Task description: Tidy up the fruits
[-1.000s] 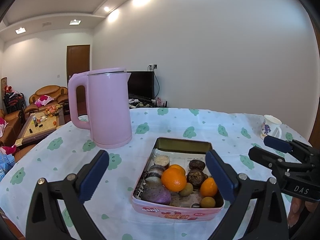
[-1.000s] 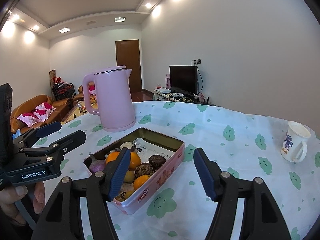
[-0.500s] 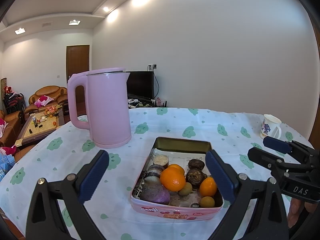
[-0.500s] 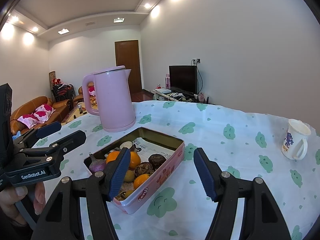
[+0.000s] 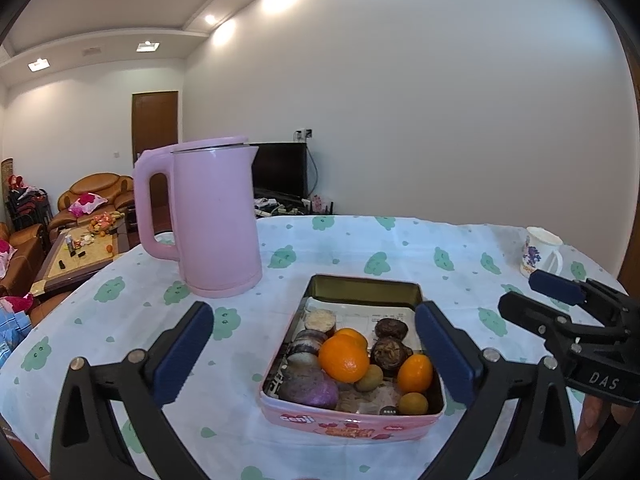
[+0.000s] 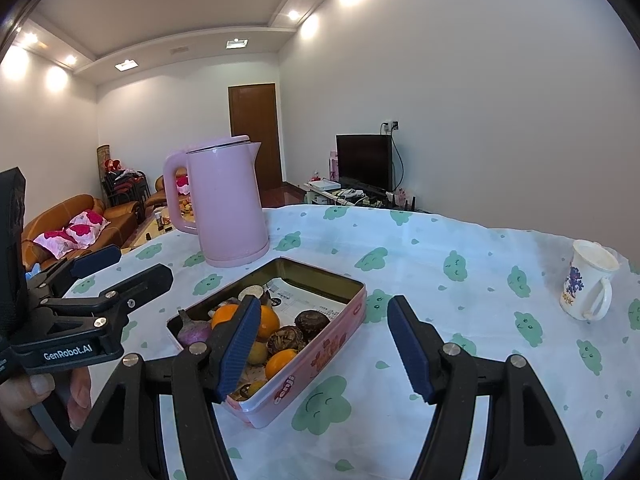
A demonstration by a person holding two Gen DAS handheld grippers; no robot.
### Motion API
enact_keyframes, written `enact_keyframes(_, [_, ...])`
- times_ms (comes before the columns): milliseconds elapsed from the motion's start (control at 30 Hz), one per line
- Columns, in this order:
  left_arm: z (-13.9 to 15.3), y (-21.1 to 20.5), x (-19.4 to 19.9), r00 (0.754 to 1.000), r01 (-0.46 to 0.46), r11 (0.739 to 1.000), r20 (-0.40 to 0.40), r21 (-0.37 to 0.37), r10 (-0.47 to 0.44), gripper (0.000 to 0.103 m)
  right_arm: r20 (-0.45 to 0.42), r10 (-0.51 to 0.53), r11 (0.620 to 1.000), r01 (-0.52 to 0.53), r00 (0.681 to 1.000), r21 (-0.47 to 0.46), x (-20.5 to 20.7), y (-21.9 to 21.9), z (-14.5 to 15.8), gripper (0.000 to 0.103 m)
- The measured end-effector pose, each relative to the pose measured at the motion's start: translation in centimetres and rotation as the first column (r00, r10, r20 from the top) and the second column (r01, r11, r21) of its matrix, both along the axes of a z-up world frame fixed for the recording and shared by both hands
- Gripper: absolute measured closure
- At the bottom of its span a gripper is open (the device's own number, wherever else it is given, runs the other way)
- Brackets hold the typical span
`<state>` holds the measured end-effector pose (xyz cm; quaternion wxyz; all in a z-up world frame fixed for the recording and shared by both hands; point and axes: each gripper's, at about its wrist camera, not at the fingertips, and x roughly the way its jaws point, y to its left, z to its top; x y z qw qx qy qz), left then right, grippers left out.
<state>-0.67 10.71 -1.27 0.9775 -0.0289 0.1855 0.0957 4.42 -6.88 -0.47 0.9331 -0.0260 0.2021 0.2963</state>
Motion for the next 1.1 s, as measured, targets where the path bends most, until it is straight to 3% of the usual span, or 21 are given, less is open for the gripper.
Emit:
enact_keyframes(633, [-0.13, 0.12, 0.28, 1.000, -0.014, 1.000, -0.025, -0.008, 0.014, 0.000, 0.035, -0.012, 1.000, 0.012, 0.999, -0.013, -0.47, -0.47, 0.51, 0.036])
enact_keyframes(1100, [-0.10, -0.25, 0.24, 1.000, -0.023, 0.999, -0.015, 0.028, 0.023, 0.000, 0.034, -0.015, 1.000, 0.016, 0.999, -0.018, -0.51, -0.77, 0.26, 0.036])
